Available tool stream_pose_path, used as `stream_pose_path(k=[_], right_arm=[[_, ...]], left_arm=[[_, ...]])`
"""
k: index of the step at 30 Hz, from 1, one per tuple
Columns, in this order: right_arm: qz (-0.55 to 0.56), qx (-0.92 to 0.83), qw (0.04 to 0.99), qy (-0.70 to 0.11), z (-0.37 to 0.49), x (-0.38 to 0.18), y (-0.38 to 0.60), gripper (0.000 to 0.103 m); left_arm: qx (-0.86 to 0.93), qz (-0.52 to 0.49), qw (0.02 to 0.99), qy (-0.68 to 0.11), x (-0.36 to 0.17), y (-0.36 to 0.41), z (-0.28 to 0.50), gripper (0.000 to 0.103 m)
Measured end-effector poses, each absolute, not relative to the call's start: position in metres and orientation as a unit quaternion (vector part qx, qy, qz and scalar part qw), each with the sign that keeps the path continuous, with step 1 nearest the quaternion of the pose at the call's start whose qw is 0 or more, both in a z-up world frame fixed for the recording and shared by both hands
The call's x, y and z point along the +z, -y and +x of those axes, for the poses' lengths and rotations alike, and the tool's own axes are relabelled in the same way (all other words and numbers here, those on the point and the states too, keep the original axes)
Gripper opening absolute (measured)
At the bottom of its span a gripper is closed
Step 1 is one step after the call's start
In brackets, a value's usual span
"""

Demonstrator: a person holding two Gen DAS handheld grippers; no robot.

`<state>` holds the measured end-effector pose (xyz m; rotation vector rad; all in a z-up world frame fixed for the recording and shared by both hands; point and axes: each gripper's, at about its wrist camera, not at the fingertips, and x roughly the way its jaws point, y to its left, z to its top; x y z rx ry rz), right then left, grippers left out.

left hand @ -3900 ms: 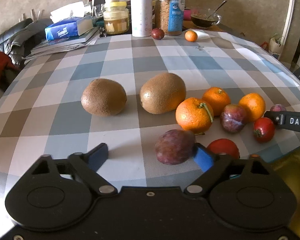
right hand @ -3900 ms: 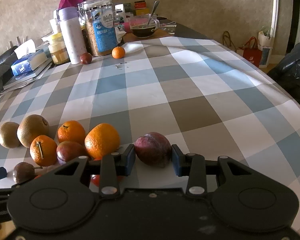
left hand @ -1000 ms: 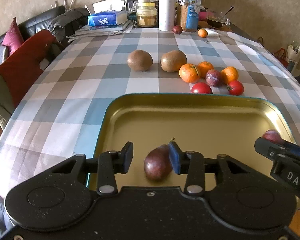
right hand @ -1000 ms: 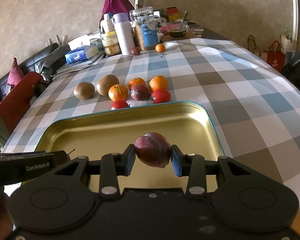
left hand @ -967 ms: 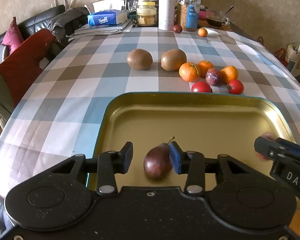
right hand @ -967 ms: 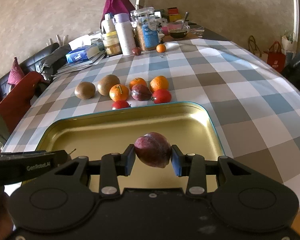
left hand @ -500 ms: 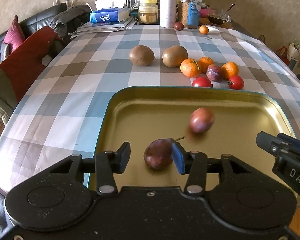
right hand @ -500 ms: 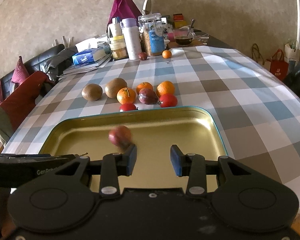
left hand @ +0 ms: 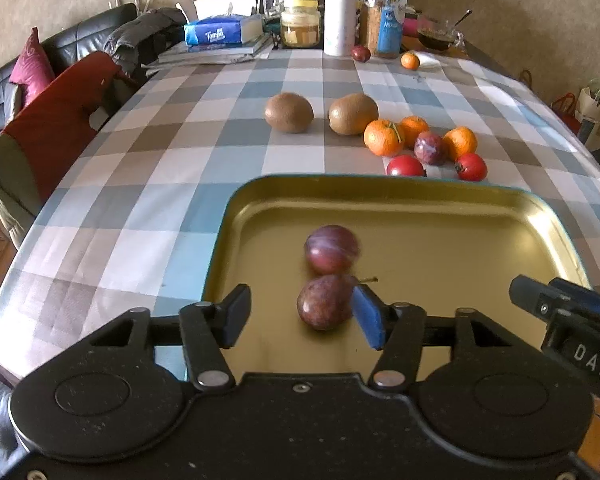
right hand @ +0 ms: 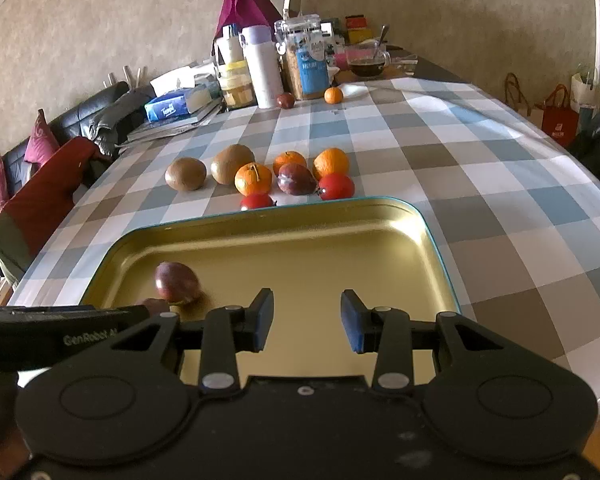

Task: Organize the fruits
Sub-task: 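Withdraw both open tools from the tray toward the fruit row, then grasp a brown kiwi with the left tool while the right tool approaches an orange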

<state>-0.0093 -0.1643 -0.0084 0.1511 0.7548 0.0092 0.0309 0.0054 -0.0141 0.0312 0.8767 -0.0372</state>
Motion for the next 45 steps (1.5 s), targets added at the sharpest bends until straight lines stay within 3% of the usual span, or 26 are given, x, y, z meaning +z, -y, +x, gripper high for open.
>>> stream_pose_path(k=[18,45], right_arm=[[0.074,0.01,0.929,-0.362,0.018,0.017,0.181,0.041],[0.105,-0.054,0.908,-0.402,0.133,-0.001,0.206,0.041]], left_arm=[[0.012,0.036,0.927,-0.374,0.017,-0.023,0.062,0.066],[0.019,0.012,0.91,-0.415,0.002,-0.027,0.169,0.066]])
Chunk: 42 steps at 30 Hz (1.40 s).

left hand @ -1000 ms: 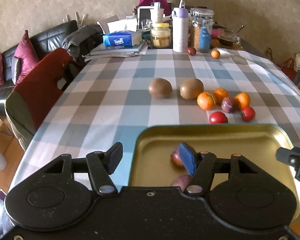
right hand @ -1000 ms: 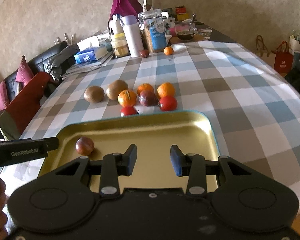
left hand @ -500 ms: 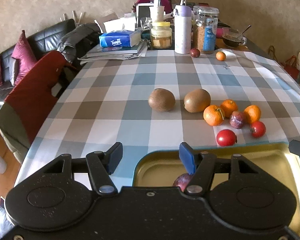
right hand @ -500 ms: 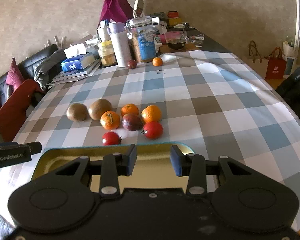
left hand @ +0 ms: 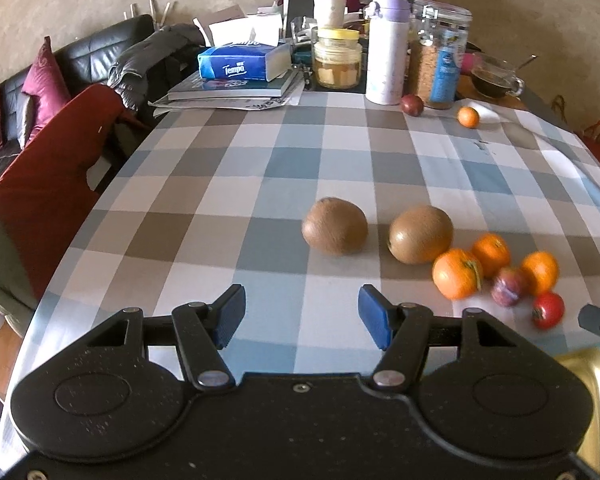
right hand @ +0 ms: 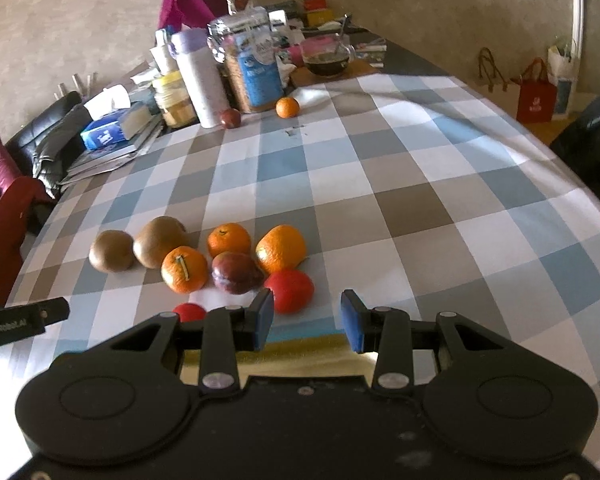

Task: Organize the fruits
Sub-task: 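Grasp a brown kiwi with the left tool while the right tool approaches an orange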

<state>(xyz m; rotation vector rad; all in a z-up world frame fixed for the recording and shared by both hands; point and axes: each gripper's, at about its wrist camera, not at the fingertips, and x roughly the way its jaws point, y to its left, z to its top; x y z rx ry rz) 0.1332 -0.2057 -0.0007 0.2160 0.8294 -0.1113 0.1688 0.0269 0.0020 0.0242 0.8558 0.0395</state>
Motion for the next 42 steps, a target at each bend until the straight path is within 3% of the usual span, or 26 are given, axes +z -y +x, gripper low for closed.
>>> stream_pose_path(k=[26,34,42], right_arm=[[0.109,-0.046,0.9,-0.42,0.178,-0.023,0.205,0.041],[0.118,-0.035,0.897,-0.424,0.188,-0.028,0.203,0.041],[0.114,-0.03,0.898,-0.424,0.193,-0.033,0.201,0.041]], left_arm=[[-0.02,0.071,0.915,-0.396,-0.03,-0.021,0.223,0.066],[-0.049,0.076,0.915,-0.393,-0.037,-0.017,0.238,0.074],[-0.061,0.064,0.911,-0.404,-0.045,-0.014,0.255,0.074]])
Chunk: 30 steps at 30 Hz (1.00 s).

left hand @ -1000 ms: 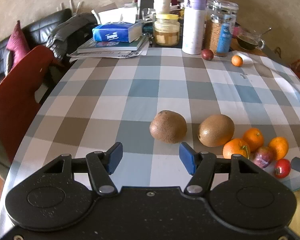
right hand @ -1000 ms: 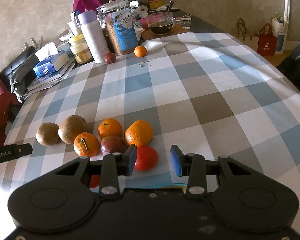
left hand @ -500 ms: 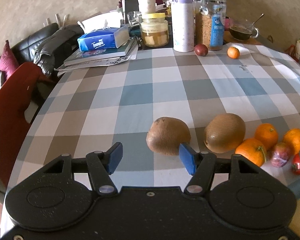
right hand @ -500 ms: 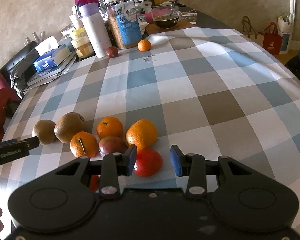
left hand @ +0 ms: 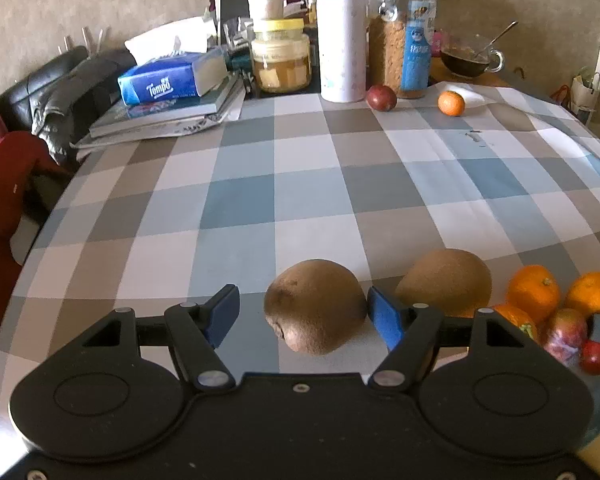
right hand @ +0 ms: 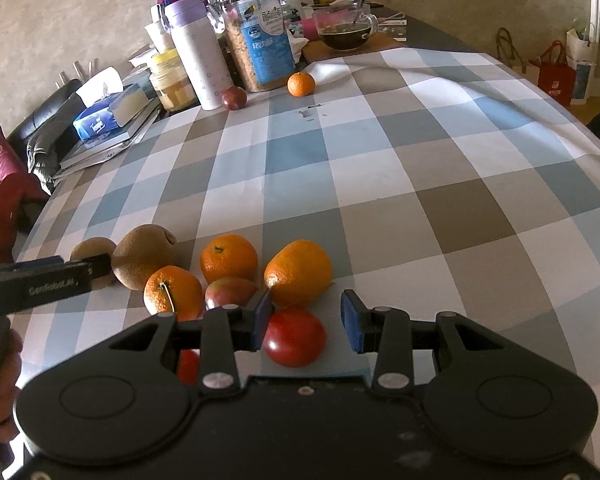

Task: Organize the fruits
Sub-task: 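Grasp a brown kiwi with the left tool while the right tool approaches an orange, then grasp the orange with the right tool while the left tool lifts the kiwi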

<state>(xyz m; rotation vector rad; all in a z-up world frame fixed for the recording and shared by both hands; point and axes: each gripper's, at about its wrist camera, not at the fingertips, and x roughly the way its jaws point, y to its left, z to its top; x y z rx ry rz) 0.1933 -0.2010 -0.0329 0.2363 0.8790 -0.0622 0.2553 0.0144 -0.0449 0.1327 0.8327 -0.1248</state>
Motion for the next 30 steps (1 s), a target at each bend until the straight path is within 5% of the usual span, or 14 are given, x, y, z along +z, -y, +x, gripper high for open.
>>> stream_pose_path(k=[9,12,30], right_arm=[[0.117,-0.026,0.9,-0.419,0.197,-0.036,0.201,0.041],[0.111,-0.028,0.904,-0.413,0.197,-0.038,0.2,0.041],[0.13,-0.047,0.901,-0.41,0.214,-0.045,0.209,0.041]], left_arm=[[-0.06,0.062,0.907,-0.412,-0.052,-0.014,0.261,0.072],[-0.069,0.045,0.907,-0.413,-0.052,-0.015,0.262,0.062],[-0.03,-0.01,0.912,-0.408,-0.059,-0.02,0.261,0.062]])
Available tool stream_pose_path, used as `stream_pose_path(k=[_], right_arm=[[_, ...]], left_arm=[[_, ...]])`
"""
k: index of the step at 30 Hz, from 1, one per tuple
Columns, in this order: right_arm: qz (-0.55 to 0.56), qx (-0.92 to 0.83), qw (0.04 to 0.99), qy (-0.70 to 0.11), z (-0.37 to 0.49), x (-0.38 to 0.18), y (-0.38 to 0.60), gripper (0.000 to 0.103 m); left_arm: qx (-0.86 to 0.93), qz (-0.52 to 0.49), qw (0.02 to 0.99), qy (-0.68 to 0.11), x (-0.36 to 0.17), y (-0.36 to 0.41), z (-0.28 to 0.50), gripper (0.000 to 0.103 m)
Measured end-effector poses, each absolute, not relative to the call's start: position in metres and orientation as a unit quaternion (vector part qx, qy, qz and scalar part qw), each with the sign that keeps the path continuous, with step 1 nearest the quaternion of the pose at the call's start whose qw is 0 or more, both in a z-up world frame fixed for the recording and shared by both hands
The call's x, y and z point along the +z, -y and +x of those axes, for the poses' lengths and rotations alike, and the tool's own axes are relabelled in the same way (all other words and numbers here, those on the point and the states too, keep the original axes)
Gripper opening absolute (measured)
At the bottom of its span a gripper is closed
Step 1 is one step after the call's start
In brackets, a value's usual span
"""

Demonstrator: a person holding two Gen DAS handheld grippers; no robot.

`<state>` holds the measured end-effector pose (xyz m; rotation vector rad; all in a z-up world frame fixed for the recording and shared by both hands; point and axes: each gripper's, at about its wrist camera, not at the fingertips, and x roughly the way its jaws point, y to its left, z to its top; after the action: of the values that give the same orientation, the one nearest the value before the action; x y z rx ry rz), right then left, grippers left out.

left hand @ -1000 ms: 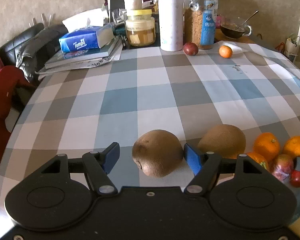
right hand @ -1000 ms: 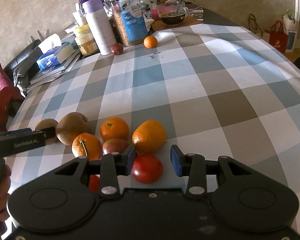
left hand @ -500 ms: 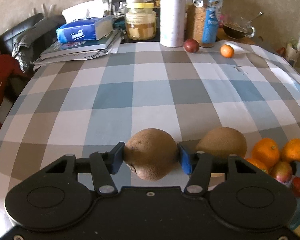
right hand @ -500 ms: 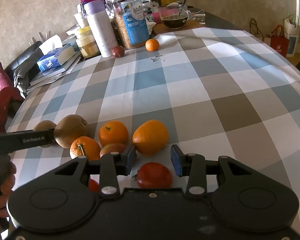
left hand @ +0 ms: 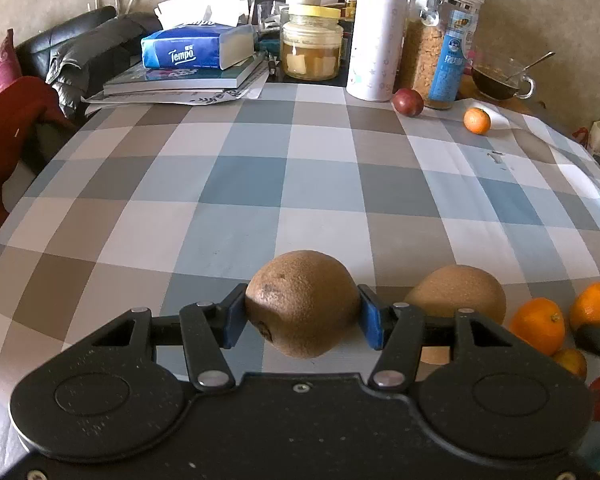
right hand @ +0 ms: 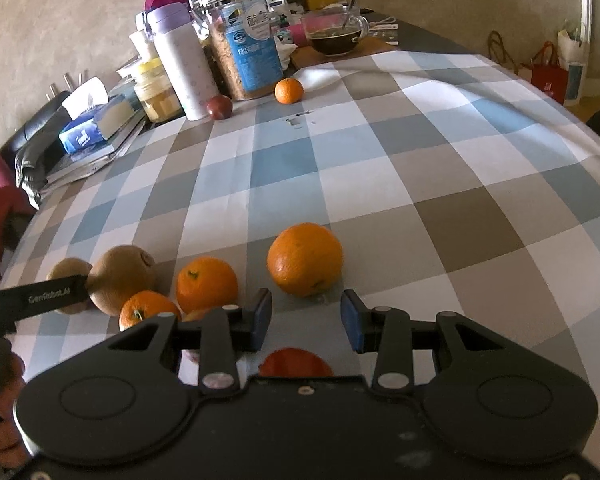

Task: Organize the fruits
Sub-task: 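Grasp the orange with the right tool while the left tool lifts the kiwi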

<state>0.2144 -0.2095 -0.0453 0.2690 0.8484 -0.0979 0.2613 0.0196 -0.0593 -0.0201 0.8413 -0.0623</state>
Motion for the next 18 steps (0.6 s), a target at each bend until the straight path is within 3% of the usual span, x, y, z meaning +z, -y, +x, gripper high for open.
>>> stream_pose_path(k=[15,16,18], right_arm=[[0.108,-0.057,0.913,-0.388,0.238,-0.048,0.209,0.041],[0.102,-0.059,0.914,-0.388,0.239,-0.049,0.208,0.031],[0.094,-0.051,0.915,-0.389,0.24,-0.048,0.207,0.023]], left_arm=[[-0.031,-0.017,0.912,-0.408,-0.06,-0.02,0.261,0.062],[-0.031,-0.017,0.912,-0.408,-0.06,-0.02,0.261,0.062],[-0.031,-0.017,0.912,-0.408,-0.06,-0.02,0.261,0.062]])
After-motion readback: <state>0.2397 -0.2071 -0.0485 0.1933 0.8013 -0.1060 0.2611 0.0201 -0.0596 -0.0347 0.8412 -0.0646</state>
